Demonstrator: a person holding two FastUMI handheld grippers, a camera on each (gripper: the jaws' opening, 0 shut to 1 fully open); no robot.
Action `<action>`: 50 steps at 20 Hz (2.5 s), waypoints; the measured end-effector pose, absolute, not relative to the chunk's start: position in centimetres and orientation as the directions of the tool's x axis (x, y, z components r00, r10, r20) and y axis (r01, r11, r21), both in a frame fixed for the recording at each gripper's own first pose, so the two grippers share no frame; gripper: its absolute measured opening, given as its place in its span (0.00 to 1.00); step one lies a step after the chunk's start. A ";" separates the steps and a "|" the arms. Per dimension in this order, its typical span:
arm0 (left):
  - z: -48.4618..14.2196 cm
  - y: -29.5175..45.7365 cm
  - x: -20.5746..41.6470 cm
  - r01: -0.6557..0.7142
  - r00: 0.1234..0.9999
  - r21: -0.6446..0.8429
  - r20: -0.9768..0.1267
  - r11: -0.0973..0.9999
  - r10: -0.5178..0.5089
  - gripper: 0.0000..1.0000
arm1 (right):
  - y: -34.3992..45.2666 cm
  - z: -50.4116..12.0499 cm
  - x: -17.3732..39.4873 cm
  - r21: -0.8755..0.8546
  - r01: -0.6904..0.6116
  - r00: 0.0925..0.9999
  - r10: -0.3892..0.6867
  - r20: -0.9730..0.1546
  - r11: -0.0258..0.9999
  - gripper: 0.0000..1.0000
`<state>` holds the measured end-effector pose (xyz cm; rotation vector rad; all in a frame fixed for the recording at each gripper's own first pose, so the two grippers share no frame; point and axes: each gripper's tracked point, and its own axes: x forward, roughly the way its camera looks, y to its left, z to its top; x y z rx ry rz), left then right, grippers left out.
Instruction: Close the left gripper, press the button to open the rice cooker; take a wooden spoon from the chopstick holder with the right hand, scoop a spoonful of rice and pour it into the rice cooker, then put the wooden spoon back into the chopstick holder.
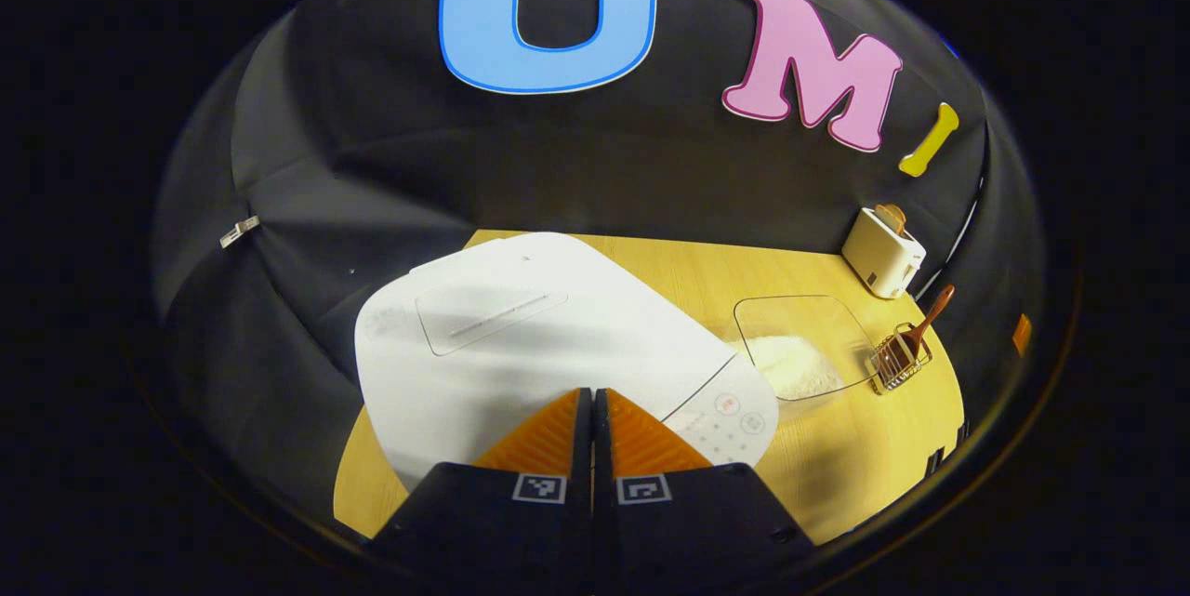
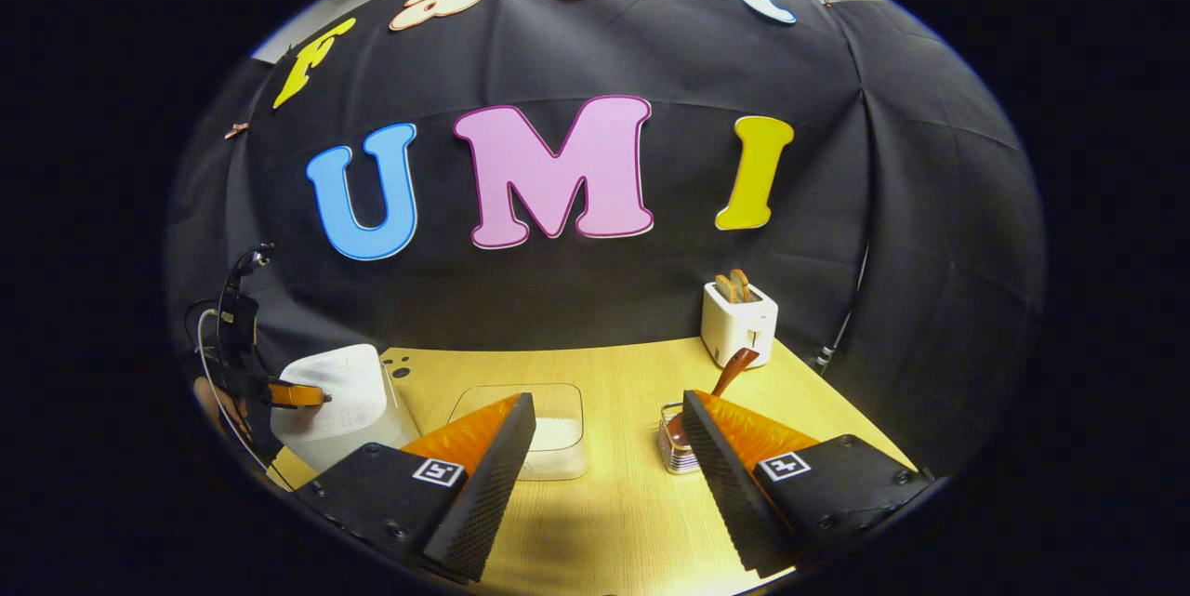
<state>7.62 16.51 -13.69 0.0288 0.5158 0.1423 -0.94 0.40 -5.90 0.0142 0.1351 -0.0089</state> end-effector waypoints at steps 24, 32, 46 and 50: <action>-2.1 2.1 1.6 -0.161 0.984 0.071 -0.071 0.984 0.166 0.05 | -7.0 -7.8 5.1 0.114 -0.053 0.979 0.074 -0.189 0.992 0.98; -3.6 -1.2 1.9 -0.124 0.989 0.034 -0.071 0.992 0.126 0.64 | -12.5 -9.7 8.3 0.120 0.034 0.974 -0.006 -0.225 0.992 0.98; -7.4 -3.2 0.6 -0.119 0.978 0.151 -0.152 0.981 0.142 0.98 | -16.3 -18.8 17.7 0.271 0.093 0.887 0.043 -0.460 0.958 0.98; -8.7 -3.5 0.6 -0.122 0.971 0.137 -0.188 0.983 0.146 0.97 | -16.1 -21.0 20.6 0.304 0.109 0.869 0.058 -0.492 0.946 0.98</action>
